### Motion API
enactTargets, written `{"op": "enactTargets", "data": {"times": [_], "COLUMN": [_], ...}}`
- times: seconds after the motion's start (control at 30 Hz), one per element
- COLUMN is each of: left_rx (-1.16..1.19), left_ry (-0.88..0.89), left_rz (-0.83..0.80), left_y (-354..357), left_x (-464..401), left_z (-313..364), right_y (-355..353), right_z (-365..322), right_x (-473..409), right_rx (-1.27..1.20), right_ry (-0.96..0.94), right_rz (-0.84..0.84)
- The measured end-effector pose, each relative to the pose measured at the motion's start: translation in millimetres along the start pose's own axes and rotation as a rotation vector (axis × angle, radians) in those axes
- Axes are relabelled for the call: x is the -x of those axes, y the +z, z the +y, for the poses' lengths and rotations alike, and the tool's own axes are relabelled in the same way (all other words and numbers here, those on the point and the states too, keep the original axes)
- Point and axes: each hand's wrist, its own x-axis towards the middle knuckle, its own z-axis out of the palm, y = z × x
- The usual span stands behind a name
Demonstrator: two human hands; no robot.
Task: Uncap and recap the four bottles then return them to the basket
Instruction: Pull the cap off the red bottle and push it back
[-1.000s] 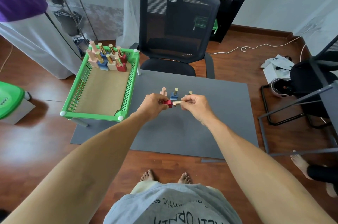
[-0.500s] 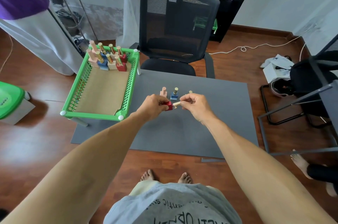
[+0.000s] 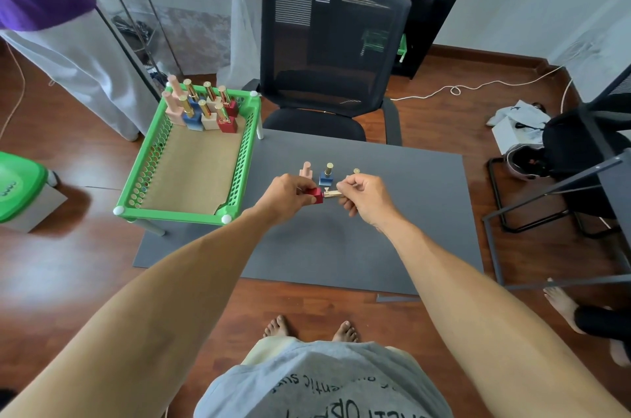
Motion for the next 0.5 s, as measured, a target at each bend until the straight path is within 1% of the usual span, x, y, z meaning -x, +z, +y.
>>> {"op": "enactTargets", "data": {"times": [0.13,0.27,0.4,0.5], "left_rx": [-0.004,0.006,0.016,0.019], "left_ry": [-0.011,-0.025,-0.015,-0.014], "left_rz": [0.015,0.032,0.037,0.029], "left_y": [1.6,3.2,2.8,2.8], "left_x": [-1.7,-2.5,-2.9,-3.4], "left_z": [2.5,3.3,4.7,7.5], "right_y": [0.5,-1.7,-4.0,-4.5], "right_z": [1.1,4.5,5.7,4.2], "right_x": [-0.8,-2.5,-3.2,-2.3], "right_rx": [0.008,0.070,0.131,0.107], "right_ry": [0.015,0.037,0.077,0.105], "right_rz": [0.006,-0.036,-0.032,-0.032]}}
